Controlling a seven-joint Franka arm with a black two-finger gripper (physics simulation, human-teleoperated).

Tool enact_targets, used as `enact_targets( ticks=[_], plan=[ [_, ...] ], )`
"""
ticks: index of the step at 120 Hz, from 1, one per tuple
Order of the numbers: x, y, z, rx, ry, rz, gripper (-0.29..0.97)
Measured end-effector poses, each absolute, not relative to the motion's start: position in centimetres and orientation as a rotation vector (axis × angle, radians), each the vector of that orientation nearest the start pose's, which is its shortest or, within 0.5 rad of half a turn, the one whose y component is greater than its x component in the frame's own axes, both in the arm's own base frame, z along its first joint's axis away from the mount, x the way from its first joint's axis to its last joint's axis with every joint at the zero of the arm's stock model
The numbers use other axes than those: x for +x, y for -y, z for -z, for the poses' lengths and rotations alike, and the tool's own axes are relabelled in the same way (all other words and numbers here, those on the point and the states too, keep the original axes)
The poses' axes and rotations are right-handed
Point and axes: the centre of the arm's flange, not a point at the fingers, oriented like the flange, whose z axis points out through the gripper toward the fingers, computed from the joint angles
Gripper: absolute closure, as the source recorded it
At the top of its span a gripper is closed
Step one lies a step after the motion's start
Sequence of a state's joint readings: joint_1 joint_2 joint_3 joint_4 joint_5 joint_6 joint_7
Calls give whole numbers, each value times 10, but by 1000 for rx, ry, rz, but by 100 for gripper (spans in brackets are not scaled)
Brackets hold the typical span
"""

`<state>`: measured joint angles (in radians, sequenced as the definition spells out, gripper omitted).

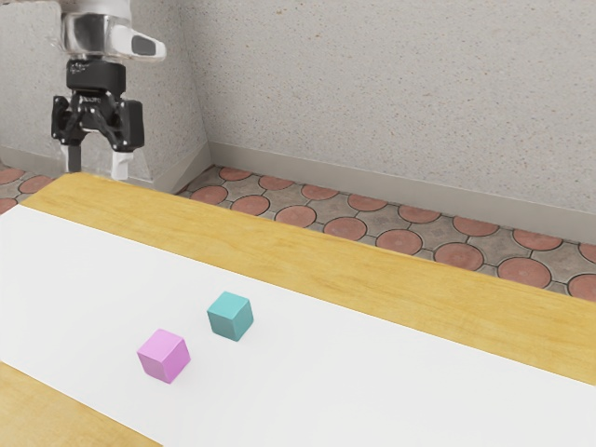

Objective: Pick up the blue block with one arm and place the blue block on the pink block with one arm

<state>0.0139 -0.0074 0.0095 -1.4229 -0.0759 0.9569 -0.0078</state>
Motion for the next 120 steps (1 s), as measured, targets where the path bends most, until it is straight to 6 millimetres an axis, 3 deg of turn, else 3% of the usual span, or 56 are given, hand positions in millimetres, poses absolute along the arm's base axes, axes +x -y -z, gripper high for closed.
enact_targets(
  ticks=[10, 17, 26, 33, 47, 59, 83, 102, 120],
  plan=[
    [512, -8, -639, -3180, 45, -530, 0],
    [540, -15, -615, -3193, 79, -460, 0],
    [572, -19, -556, -3186, 109, -451, 0],
    [563, -7, -509, -3161, 81, -435, 0],
    [506, 31, -444, -3128, -23, -309, 1],
    [511, 36, -400, -3131, -33, -207, 1],
    [539, 20, -362, -3148, 20, -22, 0],
    [550, 42, -331, -3159, -35, 28, 0],
    [556, 42, -314, -3164, -27, 50, 1]
  ],
)
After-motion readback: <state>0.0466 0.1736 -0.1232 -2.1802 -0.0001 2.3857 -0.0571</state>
